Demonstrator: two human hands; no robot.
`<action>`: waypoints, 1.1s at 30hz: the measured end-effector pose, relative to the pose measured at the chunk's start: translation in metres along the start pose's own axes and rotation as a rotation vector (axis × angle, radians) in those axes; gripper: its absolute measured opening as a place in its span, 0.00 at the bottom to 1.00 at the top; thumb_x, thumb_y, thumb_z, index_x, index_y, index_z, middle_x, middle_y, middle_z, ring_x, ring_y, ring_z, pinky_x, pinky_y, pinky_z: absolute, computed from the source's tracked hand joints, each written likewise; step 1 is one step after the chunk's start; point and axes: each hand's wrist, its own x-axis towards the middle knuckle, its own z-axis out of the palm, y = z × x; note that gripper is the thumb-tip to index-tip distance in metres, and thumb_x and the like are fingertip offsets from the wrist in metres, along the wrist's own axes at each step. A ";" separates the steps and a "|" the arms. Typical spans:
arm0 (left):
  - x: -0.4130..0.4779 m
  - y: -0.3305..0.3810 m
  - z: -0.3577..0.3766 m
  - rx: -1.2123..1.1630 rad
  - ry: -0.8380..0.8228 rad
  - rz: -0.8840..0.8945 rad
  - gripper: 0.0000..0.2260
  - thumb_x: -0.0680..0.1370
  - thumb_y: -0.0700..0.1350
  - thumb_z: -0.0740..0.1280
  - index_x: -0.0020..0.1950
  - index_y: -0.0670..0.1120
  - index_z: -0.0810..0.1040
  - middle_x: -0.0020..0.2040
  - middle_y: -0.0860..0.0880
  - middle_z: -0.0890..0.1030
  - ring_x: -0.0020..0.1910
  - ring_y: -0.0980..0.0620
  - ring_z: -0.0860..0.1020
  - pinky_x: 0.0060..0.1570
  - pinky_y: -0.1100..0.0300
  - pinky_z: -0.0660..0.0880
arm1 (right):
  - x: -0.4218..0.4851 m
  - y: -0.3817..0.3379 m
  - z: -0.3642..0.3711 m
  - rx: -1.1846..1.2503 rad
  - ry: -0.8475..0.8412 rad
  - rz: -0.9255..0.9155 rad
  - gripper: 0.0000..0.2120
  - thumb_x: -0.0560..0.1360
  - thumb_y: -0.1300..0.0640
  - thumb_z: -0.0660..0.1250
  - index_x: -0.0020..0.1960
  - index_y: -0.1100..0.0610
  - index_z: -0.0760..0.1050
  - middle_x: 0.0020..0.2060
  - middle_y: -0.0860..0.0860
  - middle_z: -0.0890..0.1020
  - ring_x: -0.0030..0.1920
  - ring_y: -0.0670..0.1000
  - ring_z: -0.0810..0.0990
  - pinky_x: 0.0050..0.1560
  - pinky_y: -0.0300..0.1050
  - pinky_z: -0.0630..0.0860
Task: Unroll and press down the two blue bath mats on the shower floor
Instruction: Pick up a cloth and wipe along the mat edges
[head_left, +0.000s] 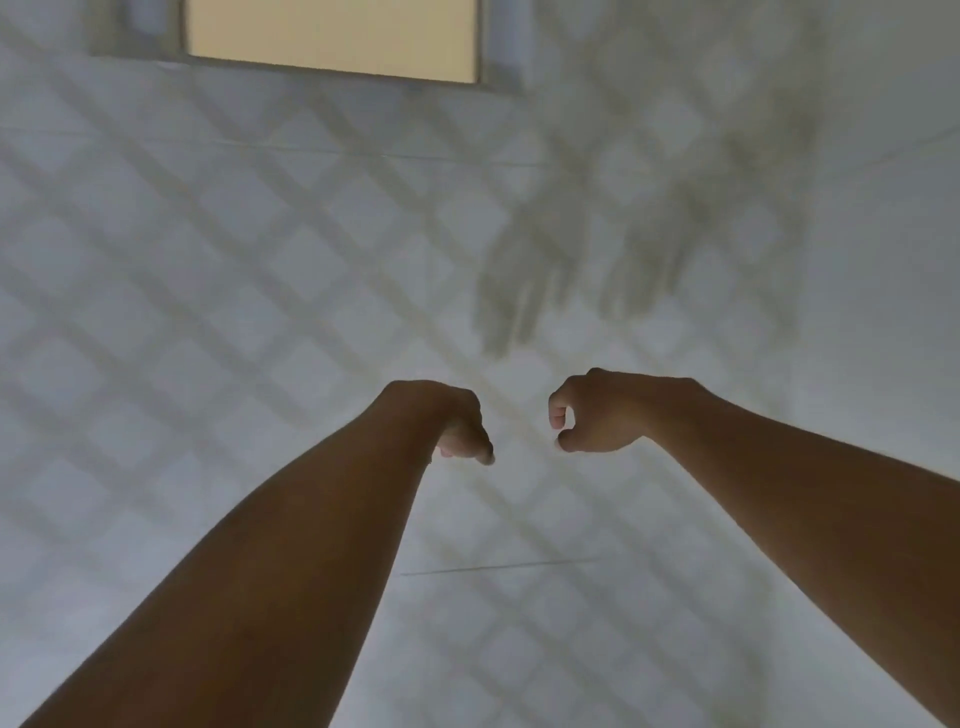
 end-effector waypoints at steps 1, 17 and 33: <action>0.001 0.029 -0.002 -0.017 0.003 0.067 0.22 0.77 0.60 0.69 0.68 0.52 0.77 0.60 0.51 0.82 0.47 0.50 0.86 0.57 0.52 0.78 | -0.020 0.024 -0.005 -0.015 0.002 0.060 0.13 0.78 0.49 0.66 0.61 0.49 0.77 0.46 0.46 0.74 0.42 0.49 0.76 0.41 0.43 0.72; -0.244 0.494 -0.038 -0.199 0.077 1.154 0.21 0.79 0.57 0.69 0.70 0.51 0.77 0.45 0.55 0.79 0.47 0.52 0.85 0.58 0.50 0.79 | -0.483 0.254 -0.114 -0.328 -0.006 0.924 0.11 0.77 0.47 0.67 0.56 0.48 0.80 0.54 0.49 0.83 0.56 0.54 0.81 0.59 0.52 0.79; -0.520 0.663 -0.038 -0.346 0.022 1.736 0.15 0.74 0.55 0.76 0.43 0.46 0.78 0.34 0.50 0.85 0.34 0.53 0.85 0.40 0.58 0.82 | -0.781 0.247 -0.178 -0.286 0.163 1.514 0.16 0.75 0.45 0.71 0.41 0.58 0.81 0.33 0.51 0.85 0.37 0.51 0.86 0.38 0.44 0.80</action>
